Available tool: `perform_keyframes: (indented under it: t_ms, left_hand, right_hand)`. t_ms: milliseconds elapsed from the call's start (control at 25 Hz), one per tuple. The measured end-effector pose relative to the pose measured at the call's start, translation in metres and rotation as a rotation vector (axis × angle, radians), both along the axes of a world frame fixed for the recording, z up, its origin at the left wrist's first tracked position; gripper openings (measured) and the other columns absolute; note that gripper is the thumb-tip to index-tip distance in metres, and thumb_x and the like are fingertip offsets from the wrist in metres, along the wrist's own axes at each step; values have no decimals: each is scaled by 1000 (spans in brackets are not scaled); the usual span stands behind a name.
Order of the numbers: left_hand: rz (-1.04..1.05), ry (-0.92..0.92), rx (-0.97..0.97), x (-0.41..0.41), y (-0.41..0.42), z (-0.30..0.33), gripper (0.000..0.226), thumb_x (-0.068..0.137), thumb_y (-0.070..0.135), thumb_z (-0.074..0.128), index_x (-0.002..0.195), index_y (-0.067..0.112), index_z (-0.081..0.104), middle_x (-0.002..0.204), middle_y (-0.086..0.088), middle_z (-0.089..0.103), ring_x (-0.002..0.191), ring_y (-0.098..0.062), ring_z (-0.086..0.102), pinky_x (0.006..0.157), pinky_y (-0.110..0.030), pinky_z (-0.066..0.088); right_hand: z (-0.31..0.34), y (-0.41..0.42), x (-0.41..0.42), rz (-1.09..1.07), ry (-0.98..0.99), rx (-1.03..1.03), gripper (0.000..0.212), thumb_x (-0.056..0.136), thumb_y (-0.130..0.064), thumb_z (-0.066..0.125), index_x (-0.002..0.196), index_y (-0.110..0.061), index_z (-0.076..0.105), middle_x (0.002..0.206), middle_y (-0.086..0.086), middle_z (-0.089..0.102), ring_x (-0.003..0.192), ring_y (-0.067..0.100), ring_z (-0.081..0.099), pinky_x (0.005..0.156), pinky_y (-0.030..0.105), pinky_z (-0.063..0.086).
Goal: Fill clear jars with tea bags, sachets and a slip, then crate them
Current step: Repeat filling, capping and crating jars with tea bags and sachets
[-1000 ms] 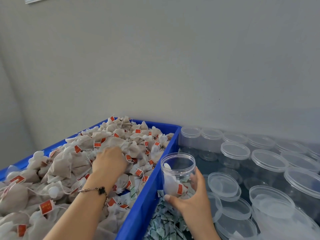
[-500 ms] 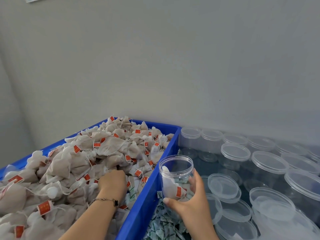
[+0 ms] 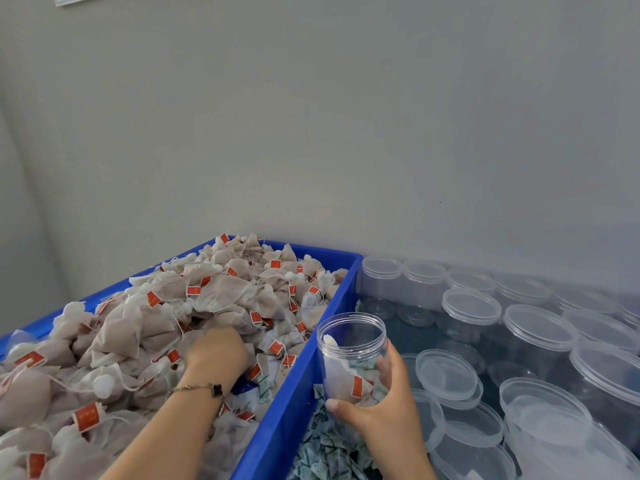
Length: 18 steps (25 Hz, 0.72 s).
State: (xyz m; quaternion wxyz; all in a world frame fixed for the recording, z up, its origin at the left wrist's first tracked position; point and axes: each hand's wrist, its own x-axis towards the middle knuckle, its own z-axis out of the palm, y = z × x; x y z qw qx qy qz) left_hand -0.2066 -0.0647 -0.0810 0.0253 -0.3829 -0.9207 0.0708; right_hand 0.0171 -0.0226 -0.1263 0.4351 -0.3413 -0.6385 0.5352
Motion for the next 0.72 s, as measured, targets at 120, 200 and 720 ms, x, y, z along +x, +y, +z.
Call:
perform_keyframes:
  t_ms: [120, 200, 720]
  left_hand:
    - [42, -78, 228, 8, -1, 36, 27, 96, 20, 50, 120, 11, 56, 112, -8, 61, 92, -19, 59, 73, -27, 48]
    - [-35, -181, 521, 19, -4, 53, 17, 94, 20, 54, 109, 13, 57, 97, -5, 64, 80, -17, 63, 60, -24, 49]
    - [-440, -601, 855, 59, 0, 63, 25, 94, 39, 54, 117, 32, 60, 85, 18, 66, 71, 2, 62, 61, -12, 44]
  right_hand:
    - [1, -1, -1, 4, -13, -7, 121, 47, -8, 92, 143, -39, 25, 142, -9, 37, 125, 13, 42, 103, 39, 44]
    - [2, -2, -1, 4, -35, -5, 121, 47, -9, 92, 143, -38, 24, 141, -10, 38, 125, 13, 42, 104, 37, 43]
    - [3, -4, -2, 74, 41, -9, 114, 48, 0, 91, 139, -35, 32, 135, -12, 46, 118, 9, 49, 81, 16, 51]
